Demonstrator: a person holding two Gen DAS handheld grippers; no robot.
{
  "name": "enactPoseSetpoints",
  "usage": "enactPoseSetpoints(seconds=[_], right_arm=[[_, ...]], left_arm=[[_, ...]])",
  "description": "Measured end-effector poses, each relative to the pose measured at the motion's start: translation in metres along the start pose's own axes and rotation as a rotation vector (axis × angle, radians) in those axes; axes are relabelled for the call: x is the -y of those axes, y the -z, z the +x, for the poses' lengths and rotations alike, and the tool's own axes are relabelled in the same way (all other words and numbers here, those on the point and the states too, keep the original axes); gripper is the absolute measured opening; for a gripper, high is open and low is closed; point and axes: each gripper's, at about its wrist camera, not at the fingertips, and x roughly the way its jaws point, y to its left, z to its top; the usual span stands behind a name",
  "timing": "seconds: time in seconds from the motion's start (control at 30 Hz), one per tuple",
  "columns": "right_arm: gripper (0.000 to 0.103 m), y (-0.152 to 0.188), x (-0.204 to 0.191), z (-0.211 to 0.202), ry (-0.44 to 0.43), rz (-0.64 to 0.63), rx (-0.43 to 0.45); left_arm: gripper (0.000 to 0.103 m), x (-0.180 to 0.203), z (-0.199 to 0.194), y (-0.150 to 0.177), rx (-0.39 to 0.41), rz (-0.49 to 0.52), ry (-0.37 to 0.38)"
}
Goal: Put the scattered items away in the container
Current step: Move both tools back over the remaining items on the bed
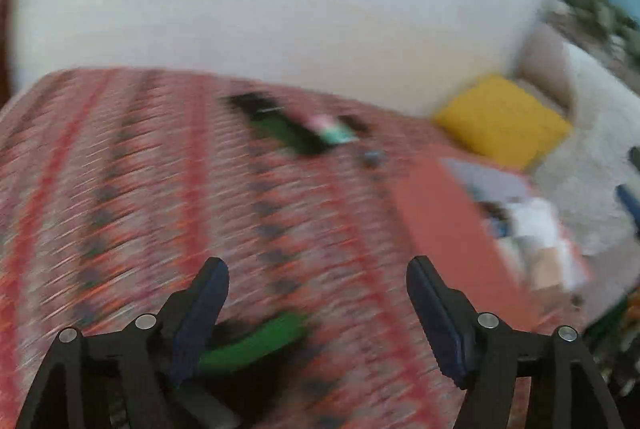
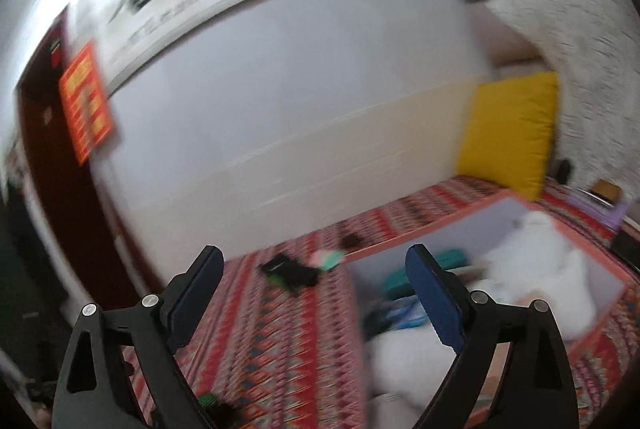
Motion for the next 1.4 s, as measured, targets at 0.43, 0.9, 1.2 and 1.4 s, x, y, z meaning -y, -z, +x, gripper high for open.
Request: enactPoseSetpoints(seconds=[0.43,0.9,1.2,1.4], right_arm=[[0.097,0.117,-0.135,0.081,-0.114,-0.247,-0.291],[0.097,0.118,-0.123,0.116,-0.072,-0.148,-0.382],[0.099,-0.008,-0.089,0.161,0.027,-0.01,-0.388],[0.099,-0.054,-0.046,0.252,0.078,0.132,-0.546]], left_arm=[[0.077,-0.095,-0.05,0.075,-0.038,-0.12,-0.052],[0.077,-0.102,-0.042,0.05,-0.038,-0.132,0.009],[0.077,-0.072,0.004,-0.02,-0.052,-0.012,0.055],[0.077,-0.022,0.059,-0.081,-0.082,0.117,0.117]])
